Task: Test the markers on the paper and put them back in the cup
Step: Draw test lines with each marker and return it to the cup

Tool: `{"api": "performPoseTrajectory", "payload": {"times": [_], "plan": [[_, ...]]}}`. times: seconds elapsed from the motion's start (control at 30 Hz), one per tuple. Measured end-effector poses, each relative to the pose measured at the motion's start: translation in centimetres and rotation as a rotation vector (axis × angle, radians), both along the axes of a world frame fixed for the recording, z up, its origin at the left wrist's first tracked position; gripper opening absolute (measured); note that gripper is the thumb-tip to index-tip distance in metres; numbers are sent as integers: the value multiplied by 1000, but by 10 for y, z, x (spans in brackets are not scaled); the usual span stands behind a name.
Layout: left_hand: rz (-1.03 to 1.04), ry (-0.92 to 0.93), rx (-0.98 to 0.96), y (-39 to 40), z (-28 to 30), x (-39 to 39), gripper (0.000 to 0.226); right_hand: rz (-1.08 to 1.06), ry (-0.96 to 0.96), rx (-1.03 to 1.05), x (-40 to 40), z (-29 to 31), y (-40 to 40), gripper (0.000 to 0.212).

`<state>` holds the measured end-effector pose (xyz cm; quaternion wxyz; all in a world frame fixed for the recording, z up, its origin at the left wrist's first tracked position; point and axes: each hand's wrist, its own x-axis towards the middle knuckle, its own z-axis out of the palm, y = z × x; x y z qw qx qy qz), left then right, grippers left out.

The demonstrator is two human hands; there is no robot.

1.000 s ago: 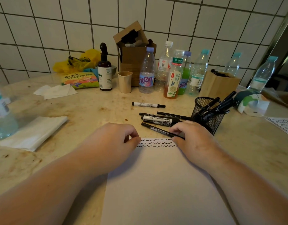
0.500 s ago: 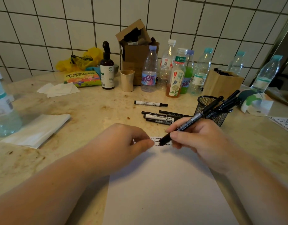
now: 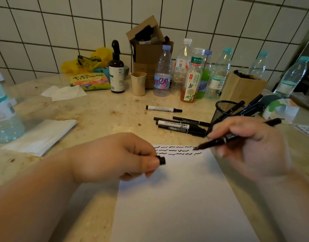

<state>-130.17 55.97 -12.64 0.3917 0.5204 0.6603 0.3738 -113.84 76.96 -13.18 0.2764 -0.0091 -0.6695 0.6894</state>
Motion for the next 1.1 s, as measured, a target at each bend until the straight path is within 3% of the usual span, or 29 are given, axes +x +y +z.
{"api": "performPoseTrajectory", "payload": {"times": [0.07, 0.17, 0.23, 0.43, 0.63, 0.77, 1.0, 1.1], "plan": [[226, 125, 1, 1, -1, -7, 35, -128, -10, -107, 1, 0, 7, 15], [499, 551, -75, 8, -8, -15, 37, -326, -91, -103, -5, -7, 9, 39], [574, 655, -107, 9, -12, -21, 39, -412, -162, -11, -6, -6, 5, 36], [645, 652, -177, 6, -9, -29, 39, -469, -300, 282, -5, 0, -9, 25], [632, 631, -151, 5, -11, -32, 23, -182, -536, 584, -6, 34, -49, 15], [640, 625, -144, 7, -11, -33, 18, -82, -536, 481, -22, 44, -75, 19], [607, 634, -161, 7, -11, -36, 15, -238, -479, 177, -59, -10, -86, 19], [590, 677, -143, 8, -13, -34, 17, -239, -457, 143, -61, -29, -89, 21]]}}
